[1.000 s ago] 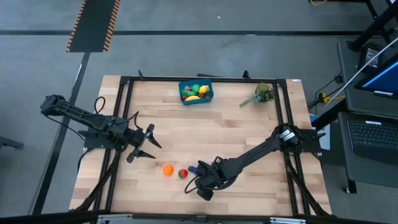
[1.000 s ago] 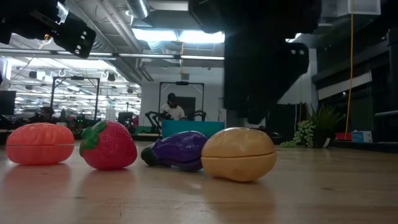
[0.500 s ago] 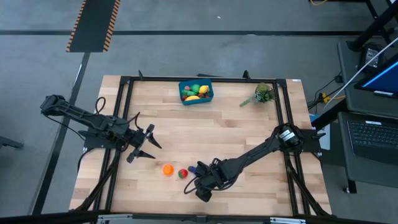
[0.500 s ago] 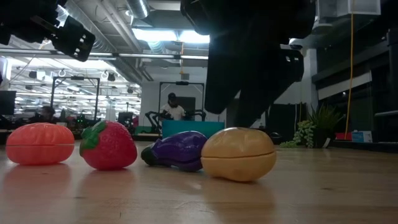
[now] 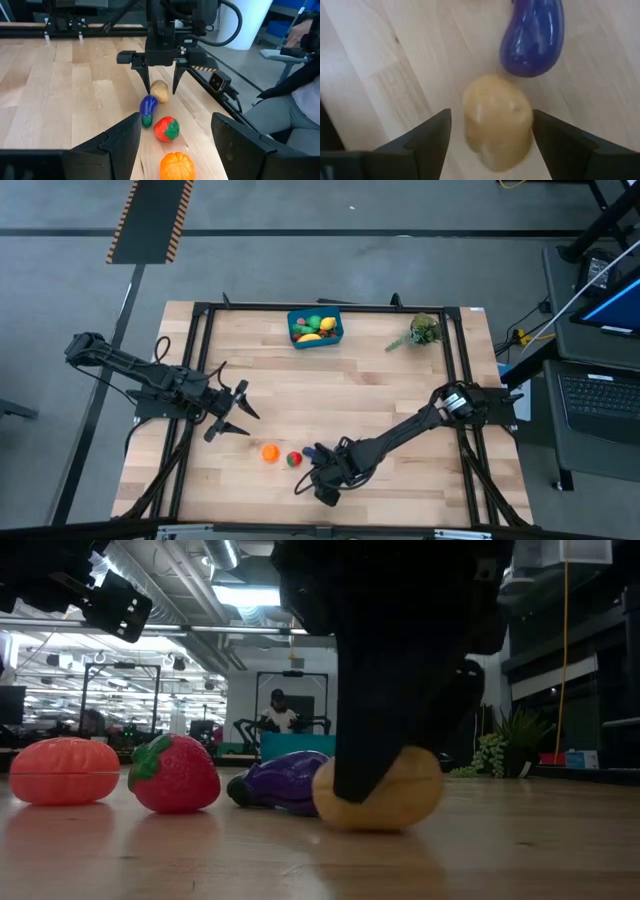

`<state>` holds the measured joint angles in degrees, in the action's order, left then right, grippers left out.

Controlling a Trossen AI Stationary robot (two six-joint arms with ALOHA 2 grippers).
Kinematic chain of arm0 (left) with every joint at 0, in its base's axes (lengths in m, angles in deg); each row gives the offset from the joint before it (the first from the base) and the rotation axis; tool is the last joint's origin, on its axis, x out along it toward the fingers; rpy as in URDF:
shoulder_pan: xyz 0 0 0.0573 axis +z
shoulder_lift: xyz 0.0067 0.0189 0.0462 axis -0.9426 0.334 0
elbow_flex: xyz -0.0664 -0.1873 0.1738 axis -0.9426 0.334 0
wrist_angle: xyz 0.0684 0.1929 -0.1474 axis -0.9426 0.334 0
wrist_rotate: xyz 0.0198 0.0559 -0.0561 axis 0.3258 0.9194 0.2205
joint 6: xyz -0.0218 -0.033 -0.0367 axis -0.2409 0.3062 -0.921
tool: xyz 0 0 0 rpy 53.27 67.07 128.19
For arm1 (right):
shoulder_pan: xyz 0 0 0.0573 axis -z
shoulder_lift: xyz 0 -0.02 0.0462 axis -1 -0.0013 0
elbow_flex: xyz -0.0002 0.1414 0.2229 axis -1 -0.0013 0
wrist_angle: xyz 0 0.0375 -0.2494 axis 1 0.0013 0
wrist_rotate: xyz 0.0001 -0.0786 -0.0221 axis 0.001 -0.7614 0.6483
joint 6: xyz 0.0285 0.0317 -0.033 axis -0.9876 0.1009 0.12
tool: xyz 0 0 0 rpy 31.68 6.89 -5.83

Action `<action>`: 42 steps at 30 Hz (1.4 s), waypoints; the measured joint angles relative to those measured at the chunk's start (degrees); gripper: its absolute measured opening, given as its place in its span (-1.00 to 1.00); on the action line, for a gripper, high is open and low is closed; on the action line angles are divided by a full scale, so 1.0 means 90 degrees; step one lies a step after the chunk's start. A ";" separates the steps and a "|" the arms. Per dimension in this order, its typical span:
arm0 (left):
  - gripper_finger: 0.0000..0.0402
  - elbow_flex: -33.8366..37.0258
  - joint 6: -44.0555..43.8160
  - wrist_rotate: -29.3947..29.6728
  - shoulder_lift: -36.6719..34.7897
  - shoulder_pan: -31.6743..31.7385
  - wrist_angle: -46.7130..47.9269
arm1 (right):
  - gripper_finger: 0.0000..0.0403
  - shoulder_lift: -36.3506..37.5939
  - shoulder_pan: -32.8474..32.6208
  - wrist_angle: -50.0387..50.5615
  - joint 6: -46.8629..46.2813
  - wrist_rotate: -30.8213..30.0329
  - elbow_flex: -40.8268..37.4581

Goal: Pick and placing Produce into tupperware
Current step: Put the potato into the blue bin

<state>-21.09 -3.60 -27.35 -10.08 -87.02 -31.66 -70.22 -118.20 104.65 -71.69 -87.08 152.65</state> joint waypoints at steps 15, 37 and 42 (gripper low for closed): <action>0.16 0.0001 0.0000 0.0023 0.0001 0.0000 0.0102 | 0.36 -0.0084 0.0002 -0.0048 0.1003 -0.0014 0.0000; 0.16 0.0001 0.0000 0.0023 0.0001 0.0000 0.0111 | 0.15 -0.0451 -0.0003 0.0025 0.1902 -0.0264 0.0071; 0.16 0.0001 0.0000 0.0022 0.0001 0.0000 0.0111 | -0.02 -0.0451 0.0000 0.0025 0.1889 -0.0309 0.0068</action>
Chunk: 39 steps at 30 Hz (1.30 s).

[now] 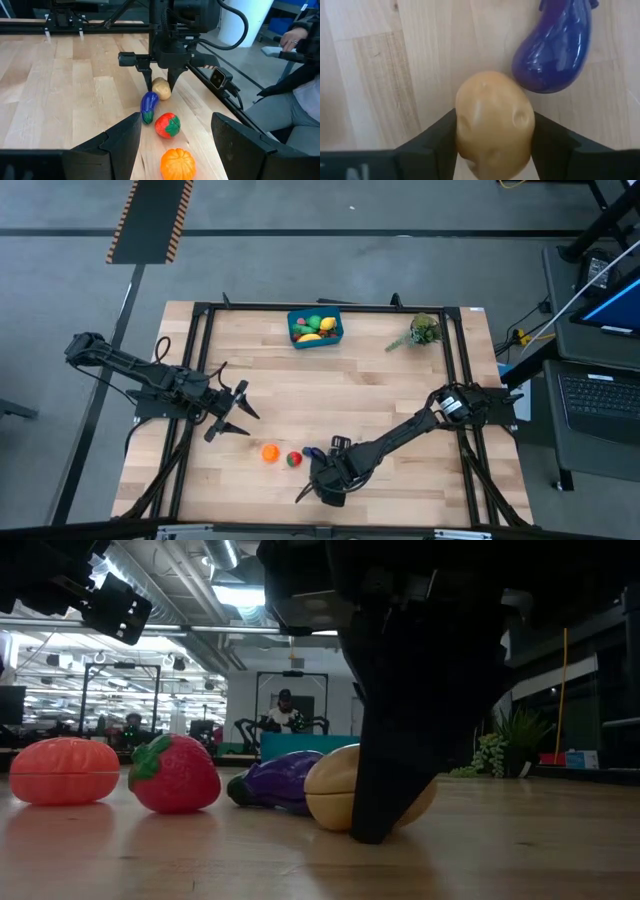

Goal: Pick and placing Produce into tupperware
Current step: Put the potato into the blue bin

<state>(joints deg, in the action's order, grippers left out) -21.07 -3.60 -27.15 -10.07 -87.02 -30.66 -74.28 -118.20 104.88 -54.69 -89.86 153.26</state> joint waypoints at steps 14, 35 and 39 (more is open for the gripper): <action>0.16 0.0000 0.0000 0.0000 0.0000 0.0000 0.0000 | -0.02 0.0105 0.0000 0.0642 -0.0175 0.0025 0.0376; 0.16 0.0000 0.0000 0.0359 -0.0001 0.0002 -0.0005 | -0.02 0.1000 -0.0264 0.3918 -0.0578 -0.1764 0.1620; 0.16 0.0000 0.0000 0.0361 0.0000 0.0002 -0.0005 | -0.02 0.1282 -0.0584 0.4240 -0.1154 -0.2712 0.1615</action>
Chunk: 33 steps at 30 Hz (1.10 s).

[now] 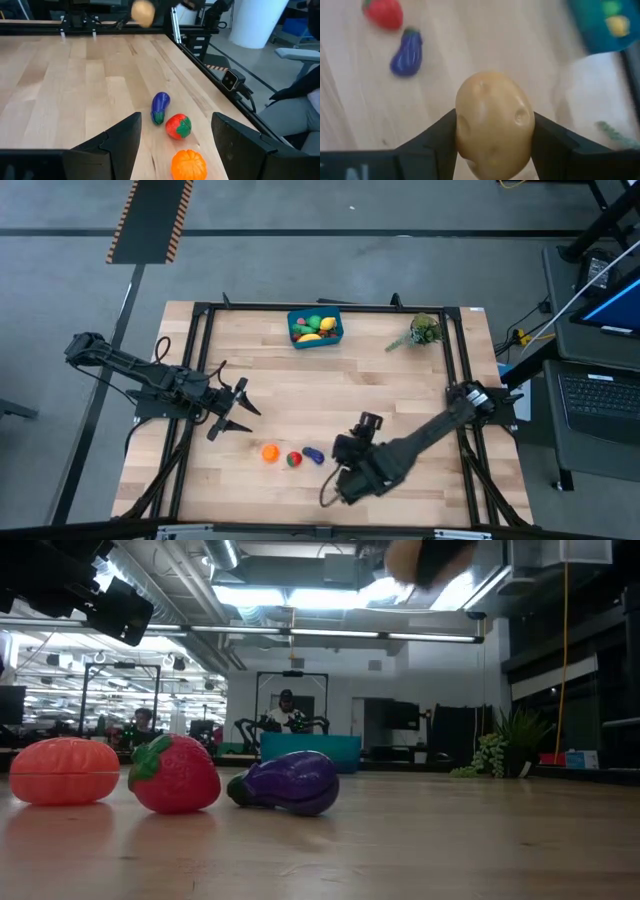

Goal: Pick and placing Produce into tupperware
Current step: Put the potato into the blue bin

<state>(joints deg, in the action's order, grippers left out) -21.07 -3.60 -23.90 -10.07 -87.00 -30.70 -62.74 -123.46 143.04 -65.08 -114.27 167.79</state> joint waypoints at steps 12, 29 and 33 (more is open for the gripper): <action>0.16 0.0000 0.0000 -0.0001 -0.0002 0.0000 -0.0005 | -0.02 0.0115 -0.0891 0.0205 -0.2087 -0.1586 -0.0402; 0.16 0.0000 -0.0140 -0.0004 -0.0001 -0.0002 -0.0007 | -0.02 0.0115 -0.0964 -0.3212 -0.3357 -0.3015 -0.2850; 0.16 0.0000 -0.0134 -0.0004 0.0000 -0.0002 -0.0005 | -0.02 0.0115 -0.0960 -0.4278 -0.3200 -0.3105 -0.3291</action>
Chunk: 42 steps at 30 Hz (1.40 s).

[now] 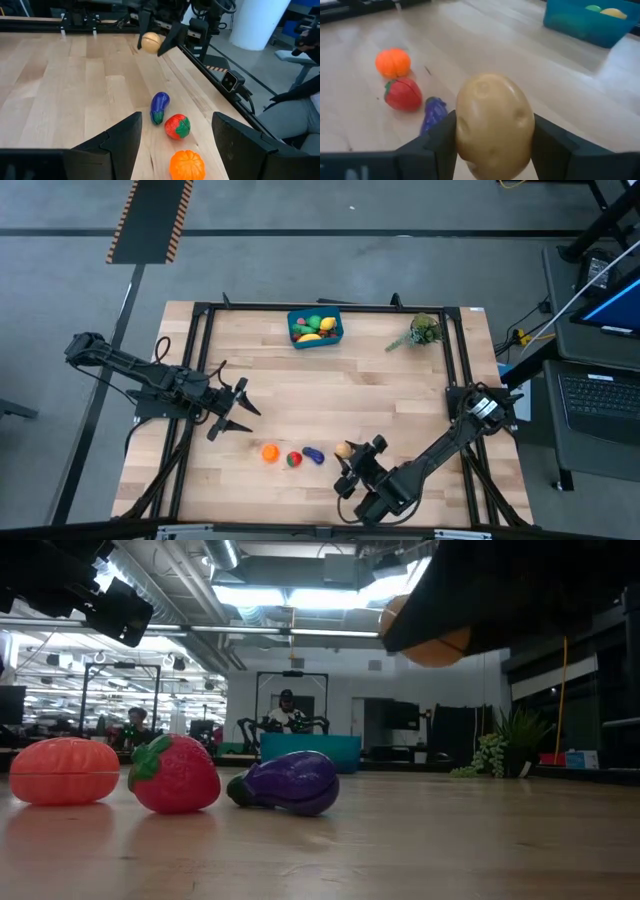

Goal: Pick and placing Produce into tupperware
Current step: Put the potato into the blue bin

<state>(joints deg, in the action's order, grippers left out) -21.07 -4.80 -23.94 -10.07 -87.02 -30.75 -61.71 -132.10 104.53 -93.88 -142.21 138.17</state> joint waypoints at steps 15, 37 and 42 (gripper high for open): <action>0.16 0.0000 0.0012 0.0000 0.0000 0.0000 0.0000 | -0.02 0.0000 0.0185 -0.5910 0.3681 0.0343 -0.1382; 0.16 0.0002 0.0010 -0.0005 -0.0002 0.0000 0.0003 | -0.02 0.1287 0.1402 -1.1549 0.7062 0.1794 -0.5027; 0.16 0.0002 0.0013 0.0026 -0.0001 0.0000 0.0002 | -0.02 0.1663 0.1881 -1.1873 0.7084 0.2392 -0.5748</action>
<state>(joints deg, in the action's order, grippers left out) -21.05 -4.68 -23.71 -10.08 -87.02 -30.72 -46.75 -115.17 -2.32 -30.12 -120.69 86.44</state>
